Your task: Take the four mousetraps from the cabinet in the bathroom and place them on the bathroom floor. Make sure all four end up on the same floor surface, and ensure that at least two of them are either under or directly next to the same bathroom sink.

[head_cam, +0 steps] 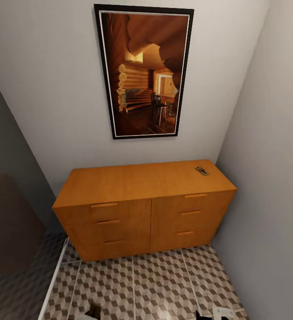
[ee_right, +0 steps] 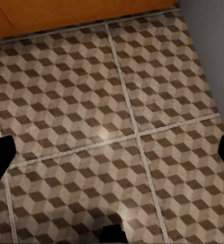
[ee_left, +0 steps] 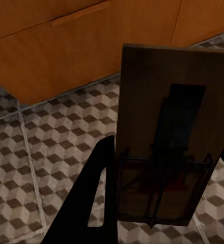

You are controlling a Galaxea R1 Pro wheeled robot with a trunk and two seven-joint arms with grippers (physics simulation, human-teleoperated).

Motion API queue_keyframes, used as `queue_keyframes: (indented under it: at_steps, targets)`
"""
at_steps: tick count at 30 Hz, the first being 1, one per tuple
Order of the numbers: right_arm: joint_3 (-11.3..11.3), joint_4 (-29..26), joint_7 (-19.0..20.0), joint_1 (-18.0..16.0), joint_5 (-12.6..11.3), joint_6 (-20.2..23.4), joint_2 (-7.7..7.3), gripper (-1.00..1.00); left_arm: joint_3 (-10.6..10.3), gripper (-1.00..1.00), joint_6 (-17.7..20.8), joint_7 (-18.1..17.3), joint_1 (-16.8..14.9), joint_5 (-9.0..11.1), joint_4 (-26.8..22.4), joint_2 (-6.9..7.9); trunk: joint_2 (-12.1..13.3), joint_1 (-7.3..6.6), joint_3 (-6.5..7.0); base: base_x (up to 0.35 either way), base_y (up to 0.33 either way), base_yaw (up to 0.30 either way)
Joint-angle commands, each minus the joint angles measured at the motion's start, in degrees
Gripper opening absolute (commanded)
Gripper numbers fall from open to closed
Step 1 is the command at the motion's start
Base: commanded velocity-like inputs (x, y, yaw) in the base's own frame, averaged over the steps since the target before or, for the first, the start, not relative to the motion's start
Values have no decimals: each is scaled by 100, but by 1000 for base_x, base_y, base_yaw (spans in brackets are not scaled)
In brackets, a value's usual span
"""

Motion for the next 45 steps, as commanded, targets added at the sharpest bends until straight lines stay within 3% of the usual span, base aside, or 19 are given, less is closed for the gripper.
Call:
queue_keyframes:
  at_steps: [1,4,6,10,18,45]
  targets:
    - [49,-54,-46,-2,-40,-14,-11,100,-48,-100,-35,45,12,137,16,-2,-11,3,-11,0,0,0]
    - [53,-201,-168,-4,-37,-18,-34,100,-48,-100,-89,171,63,788,23,1,-11,3,-11,0,0,0]
    - [61,-227,-206,-3,-37,-38,-39,100,-48,-100,-112,215,81,1059,25,5,-11,3,-11,0,0,0]
    - [78,-219,-236,-3,-33,-83,-53,100,-49,-100,-119,250,99,1281,27,4,-11,3,-11,0,0,0]
    - [76,-202,-239,-5,-42,-248,-183,100,-56,-100,-107,263,111,1357,27,-24,-11,3,-11,0,0,0]
    - [84,-201,-245,-1,-34,-651,-229,100,-56,-100,-84,271,114,1373,27,-31,-11,3,-11,0,0,0]
